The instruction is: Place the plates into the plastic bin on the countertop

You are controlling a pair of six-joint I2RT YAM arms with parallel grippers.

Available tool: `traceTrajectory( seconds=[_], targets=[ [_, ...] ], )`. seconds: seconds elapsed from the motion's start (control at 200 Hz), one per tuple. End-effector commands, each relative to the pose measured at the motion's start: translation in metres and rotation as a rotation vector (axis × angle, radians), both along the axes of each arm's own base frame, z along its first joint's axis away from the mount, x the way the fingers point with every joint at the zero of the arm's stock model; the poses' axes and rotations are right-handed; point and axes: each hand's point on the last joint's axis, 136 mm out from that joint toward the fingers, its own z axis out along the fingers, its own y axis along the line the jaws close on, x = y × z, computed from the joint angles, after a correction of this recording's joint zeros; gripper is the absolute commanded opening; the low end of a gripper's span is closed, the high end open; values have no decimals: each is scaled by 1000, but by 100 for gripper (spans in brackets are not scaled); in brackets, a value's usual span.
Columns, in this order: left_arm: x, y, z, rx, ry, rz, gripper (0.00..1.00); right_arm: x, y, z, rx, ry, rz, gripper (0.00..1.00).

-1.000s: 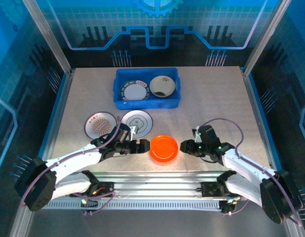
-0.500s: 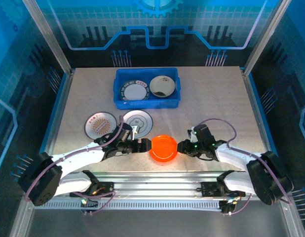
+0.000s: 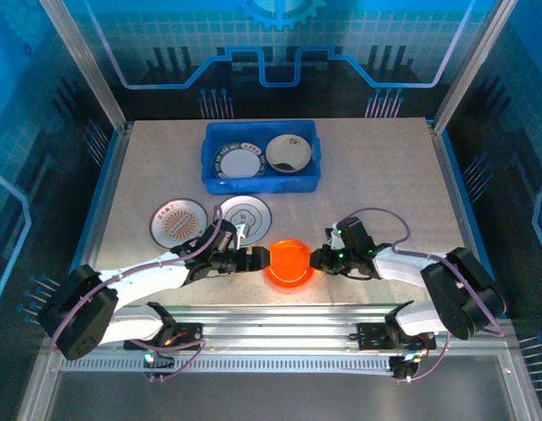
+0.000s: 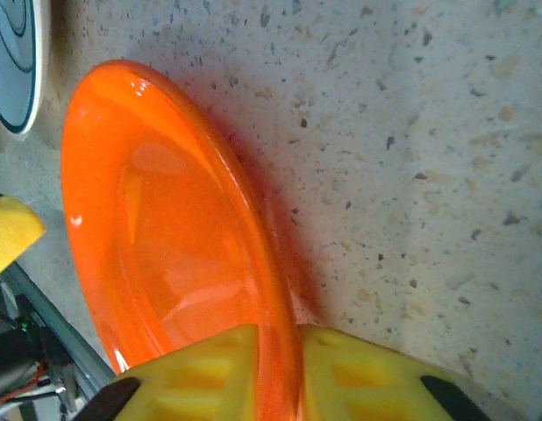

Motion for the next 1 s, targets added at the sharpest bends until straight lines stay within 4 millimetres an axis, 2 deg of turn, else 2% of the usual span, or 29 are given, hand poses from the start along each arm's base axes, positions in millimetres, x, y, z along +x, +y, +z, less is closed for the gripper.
traceTrajectory(
  seconds=[0.0,0.09,0.295,0.51,0.866,0.926,0.996],
  targets=[
    [-4,-3,-5,-14,22,-9,88,6,11,11,41,-28,21,13],
    [-4,-2,-7,-9,27,-5,87,7,12,13,49,-36,16,0],
    [-1,0,-2,-2,9,11,81,7,15,23,102,-50,5,0],
    [2,0,2,-8,-4,18,67,9,28,39,220,-61,8,0],
    [9,-2,7,-13,-20,33,15,9,31,53,238,-85,27,0],
    [10,-4,9,-15,-21,28,0,9,30,55,235,-87,28,0],
    [12,-5,14,-18,-28,30,0,8,29,54,224,-86,28,0]
  ],
)
